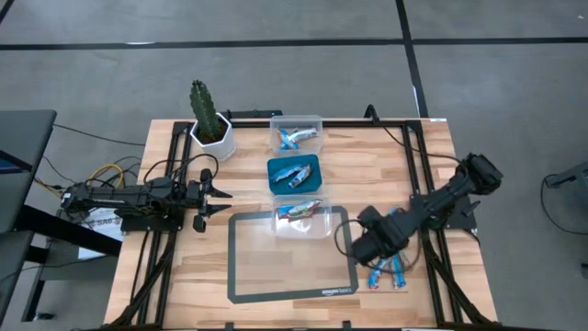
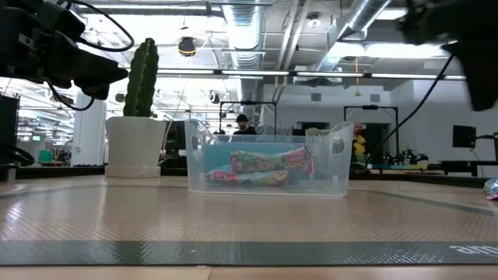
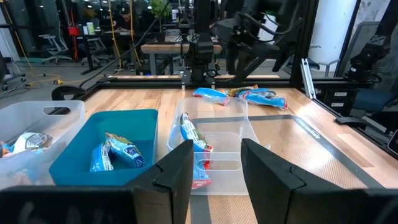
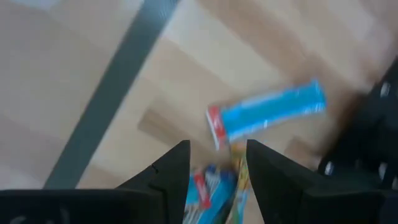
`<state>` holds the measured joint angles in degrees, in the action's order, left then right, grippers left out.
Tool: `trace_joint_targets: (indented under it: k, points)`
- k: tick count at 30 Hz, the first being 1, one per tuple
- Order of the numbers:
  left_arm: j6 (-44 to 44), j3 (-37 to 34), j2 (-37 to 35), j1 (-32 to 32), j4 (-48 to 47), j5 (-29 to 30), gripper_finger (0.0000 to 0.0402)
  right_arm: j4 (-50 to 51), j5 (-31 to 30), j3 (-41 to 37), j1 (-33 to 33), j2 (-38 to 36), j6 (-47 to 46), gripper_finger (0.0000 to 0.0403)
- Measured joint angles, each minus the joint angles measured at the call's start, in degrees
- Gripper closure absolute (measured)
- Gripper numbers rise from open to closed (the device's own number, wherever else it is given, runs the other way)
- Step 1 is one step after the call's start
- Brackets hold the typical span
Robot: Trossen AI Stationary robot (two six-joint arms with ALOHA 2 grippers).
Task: Pick and place Granola Bars by type
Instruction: Put the orange granola bar into the top transparent bin
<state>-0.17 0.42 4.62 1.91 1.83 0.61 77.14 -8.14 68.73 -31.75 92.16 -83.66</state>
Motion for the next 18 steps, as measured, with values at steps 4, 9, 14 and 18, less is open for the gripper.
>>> trace_joint_targets:
  k: [4,9,14,18]
  points:
    - [0.2,0.0,0.0,0.0,0.0,0.0,0.0273,-0.1,2.3,-1.5,-5.2,0.0,-8.6,0.0257]
    - [-0.1,0.0,0.0,0.0,0.0,0.0,0.0273,-1.1,5.0,-4.4,-10.4,0.0,-18.2,0.0255]
    - [0.2,0.0,0.0,0.0,0.0,0.0,0.0273,-1.8,5.4,-6.5,-13.3,0.0,-23.4,0.0257]
    - [-0.1,0.0,0.0,0.0,0.0,0.0,0.0273,-4.3,7.1,-9.3,-14.6,0.0,-26.0,0.0260]
